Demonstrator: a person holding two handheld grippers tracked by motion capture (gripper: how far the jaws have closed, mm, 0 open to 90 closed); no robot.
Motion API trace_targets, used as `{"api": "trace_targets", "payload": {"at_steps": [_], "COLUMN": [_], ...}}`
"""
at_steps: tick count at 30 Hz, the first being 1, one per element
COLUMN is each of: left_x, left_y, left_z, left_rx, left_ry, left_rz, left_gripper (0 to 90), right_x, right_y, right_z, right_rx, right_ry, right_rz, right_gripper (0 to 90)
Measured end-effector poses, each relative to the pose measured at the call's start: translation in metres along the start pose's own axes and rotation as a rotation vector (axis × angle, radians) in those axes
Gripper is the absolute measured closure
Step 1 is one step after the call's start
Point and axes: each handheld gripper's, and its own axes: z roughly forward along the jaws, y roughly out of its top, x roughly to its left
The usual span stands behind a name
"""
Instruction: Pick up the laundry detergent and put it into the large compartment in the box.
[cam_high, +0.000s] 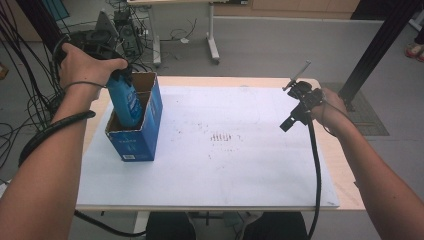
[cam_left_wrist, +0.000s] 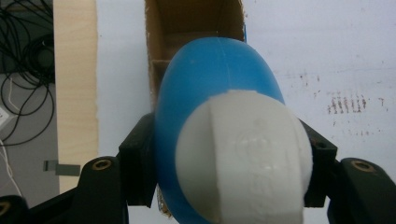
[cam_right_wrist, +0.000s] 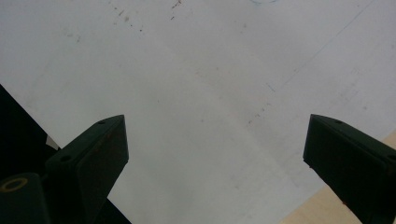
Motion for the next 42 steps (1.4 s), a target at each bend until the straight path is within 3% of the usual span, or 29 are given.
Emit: {"api": "trace_targets", "payload": {"at_steps": [21, 42], "left_x": [0.01, 0.008], "left_y": [-0.014, -0.023], "left_z": [0.036, 0.068], "left_rx": [0.043, 0.072], "left_ry": [-0.017, -0.013], "left_rz": [-0.021, -0.014], "left_gripper": [37.9, 37.9], "right_x": [0.001, 0.002], "right_y": [-0.001, 0.001], "right_z": [-0.002, 0.001], "right_rx": [-0.003, -0.001], "right_ry": [-0.009, -0.003], "right_rz": [-0.003, -0.002], "right_gripper": [6.1, 6.1]}}
